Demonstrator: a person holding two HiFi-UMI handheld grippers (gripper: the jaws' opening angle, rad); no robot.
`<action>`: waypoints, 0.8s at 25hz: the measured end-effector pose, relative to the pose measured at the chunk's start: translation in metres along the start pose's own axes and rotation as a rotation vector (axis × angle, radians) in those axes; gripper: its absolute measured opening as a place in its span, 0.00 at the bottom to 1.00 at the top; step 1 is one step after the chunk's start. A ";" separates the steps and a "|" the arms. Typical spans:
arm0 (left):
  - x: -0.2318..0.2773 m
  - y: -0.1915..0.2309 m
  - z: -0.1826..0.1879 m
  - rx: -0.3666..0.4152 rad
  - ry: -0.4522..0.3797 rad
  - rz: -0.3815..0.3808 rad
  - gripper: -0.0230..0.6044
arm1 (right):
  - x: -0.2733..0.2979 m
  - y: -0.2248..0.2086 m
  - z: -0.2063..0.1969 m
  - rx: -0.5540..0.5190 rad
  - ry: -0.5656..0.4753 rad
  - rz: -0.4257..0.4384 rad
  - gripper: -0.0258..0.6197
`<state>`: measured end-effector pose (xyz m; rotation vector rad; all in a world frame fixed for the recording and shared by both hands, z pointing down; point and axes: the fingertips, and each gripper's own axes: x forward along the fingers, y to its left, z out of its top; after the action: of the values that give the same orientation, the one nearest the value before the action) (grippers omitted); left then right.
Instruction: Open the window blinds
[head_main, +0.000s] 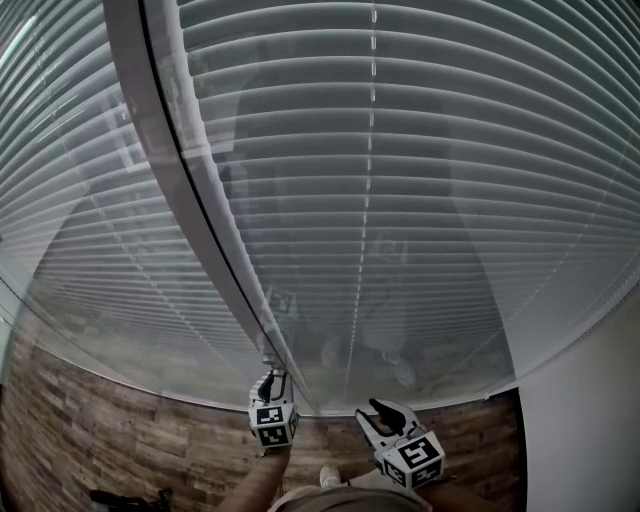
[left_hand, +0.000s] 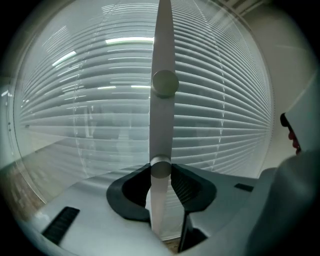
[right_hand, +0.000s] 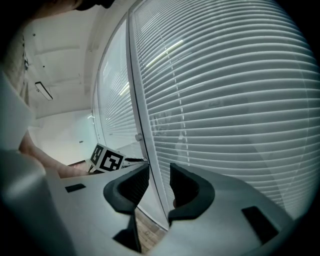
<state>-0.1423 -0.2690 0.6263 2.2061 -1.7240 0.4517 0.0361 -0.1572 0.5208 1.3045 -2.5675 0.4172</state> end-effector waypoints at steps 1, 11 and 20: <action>0.000 0.000 0.000 -0.009 0.001 -0.006 0.26 | 0.000 0.000 0.000 0.000 0.001 0.000 0.23; 0.000 0.000 0.000 -0.130 0.022 -0.056 0.25 | 0.003 0.004 0.000 0.002 0.004 0.003 0.23; -0.001 0.001 -0.001 -0.243 0.020 -0.089 0.25 | 0.004 0.005 -0.001 0.002 0.008 0.005 0.23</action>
<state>-0.1432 -0.2676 0.6267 2.0857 -1.5712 0.2283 0.0296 -0.1565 0.5221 1.2951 -2.5651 0.4245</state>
